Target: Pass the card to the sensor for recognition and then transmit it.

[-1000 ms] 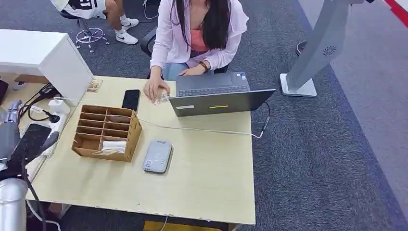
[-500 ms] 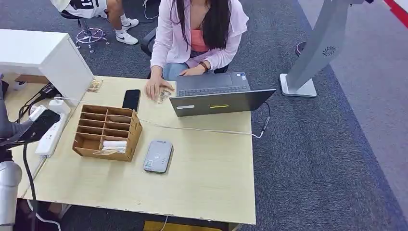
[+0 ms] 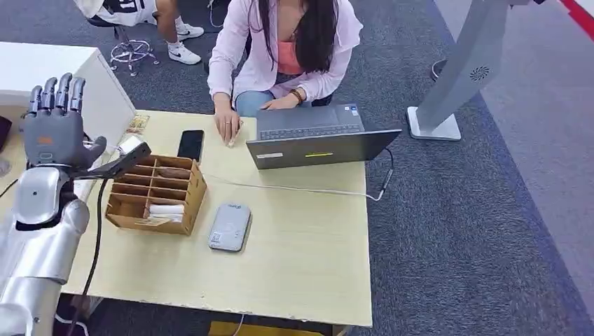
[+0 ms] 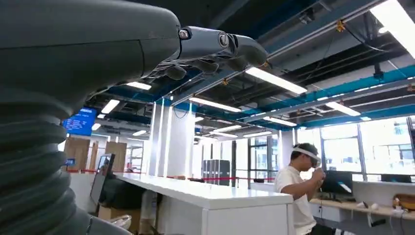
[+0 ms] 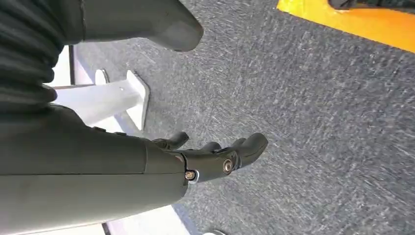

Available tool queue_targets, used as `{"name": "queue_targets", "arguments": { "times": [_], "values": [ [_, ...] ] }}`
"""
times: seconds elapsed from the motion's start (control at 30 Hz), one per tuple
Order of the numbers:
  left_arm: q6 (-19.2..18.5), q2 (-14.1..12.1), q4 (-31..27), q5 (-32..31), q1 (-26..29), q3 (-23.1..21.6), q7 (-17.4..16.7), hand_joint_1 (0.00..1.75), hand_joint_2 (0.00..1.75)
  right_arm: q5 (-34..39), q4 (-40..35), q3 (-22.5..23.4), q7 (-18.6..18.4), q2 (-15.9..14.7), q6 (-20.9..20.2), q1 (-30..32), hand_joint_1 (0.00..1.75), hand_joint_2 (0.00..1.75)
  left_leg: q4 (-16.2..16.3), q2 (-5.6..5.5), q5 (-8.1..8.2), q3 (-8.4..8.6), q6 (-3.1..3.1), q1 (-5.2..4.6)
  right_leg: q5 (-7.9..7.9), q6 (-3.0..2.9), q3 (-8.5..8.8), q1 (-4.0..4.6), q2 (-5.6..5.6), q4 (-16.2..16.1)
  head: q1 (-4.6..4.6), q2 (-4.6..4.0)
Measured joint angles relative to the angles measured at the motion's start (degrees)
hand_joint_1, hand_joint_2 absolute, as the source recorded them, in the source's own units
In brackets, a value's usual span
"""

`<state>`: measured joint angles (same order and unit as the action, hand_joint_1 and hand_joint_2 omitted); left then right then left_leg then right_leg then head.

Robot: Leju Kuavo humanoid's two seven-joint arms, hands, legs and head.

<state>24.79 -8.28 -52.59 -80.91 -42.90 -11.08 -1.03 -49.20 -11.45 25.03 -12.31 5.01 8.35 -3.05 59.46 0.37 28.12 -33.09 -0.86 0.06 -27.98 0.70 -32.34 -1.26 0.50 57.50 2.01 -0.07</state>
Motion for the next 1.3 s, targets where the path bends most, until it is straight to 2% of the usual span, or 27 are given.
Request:
{"name": "queue_targets", "arguments": {
  "times": [0.37, 0.9, 0.93, 0.97, 1.17, 1.3],
  "values": [
    [1.0, 0.2, 3.6, 1.5, -0.3, -0.3, 0.3, 0.0, 1.75, -0.7, 0.2, 0.0, 0.2, -0.3, -0.1, 0.1, 0.0, 1.75, 0.0, -0.01, -0.01, -0.01, 0.01, 0.02, 0.0, 0.0, 0.01, 0.02, -0.01, 0.0, 0.0, 0.0],
    [1.0, -0.1, 4.8, 1.7, -0.3, -0.3, 0.4, 0.0, 1.75, -1.1, 0.2, 0.0, 0.2, -0.4, -0.1, 0.1, 0.0, 1.75, 0.0, -0.01, -0.01, -0.01, 0.01, 0.02, 0.0, 0.0, 0.01, 0.01, -0.01, 0.0, 0.0, 0.0],
    [1.0, -0.1, 4.8, 1.7, -0.3, -0.3, 0.4, 0.52, 1.75, -1.1, 0.2, 0.0, 0.2, -0.4, -0.1, 0.1, 0.0, 1.75, 0.0, -0.01, -0.01, -0.02, 0.01, 0.02, 0.0, 0.0, 0.01, 0.01, -0.01, 0.0, 0.0, 0.0],
    [1.0, -0.1, 4.9, 1.7, -0.3, -0.3, 0.4, 1.75, 1.75, -1.1, 0.2, 0.0, 0.3, -0.4, -0.1, 0.1, 0.0, 1.75, 0.0, -0.01, -0.01, -0.02, 0.01, 0.02, 0.0, 0.0, 0.01, 0.01, -0.01, 0.0, 0.0, 0.0],
    [0.9, -0.1, 5.1, 1.8, -0.2, -0.3, 0.4, 1.75, 1.75, -1.1, 0.2, 0.0, 0.2, -0.4, -0.2, 0.1, 0.0, 1.75, 0.0, -0.01, -0.01, -0.02, 0.01, 0.02, 0.0, 0.0, 0.01, 0.01, -0.01, 0.0, 0.0, 0.0],
    [0.2, -0.3, 5.6, 2.9, -0.2, -0.3, 2.3, 1.75, 1.75, -1.2, 0.3, 0.2, 0.4, -0.4, -0.6, 0.1, 0.0, 1.75, 0.0, -0.02, -0.01, -0.03, 0.01, 0.02, 0.0, 0.0, 0.01, 0.01, -0.02, 0.0, 0.0, 0.0]
  ]
}}
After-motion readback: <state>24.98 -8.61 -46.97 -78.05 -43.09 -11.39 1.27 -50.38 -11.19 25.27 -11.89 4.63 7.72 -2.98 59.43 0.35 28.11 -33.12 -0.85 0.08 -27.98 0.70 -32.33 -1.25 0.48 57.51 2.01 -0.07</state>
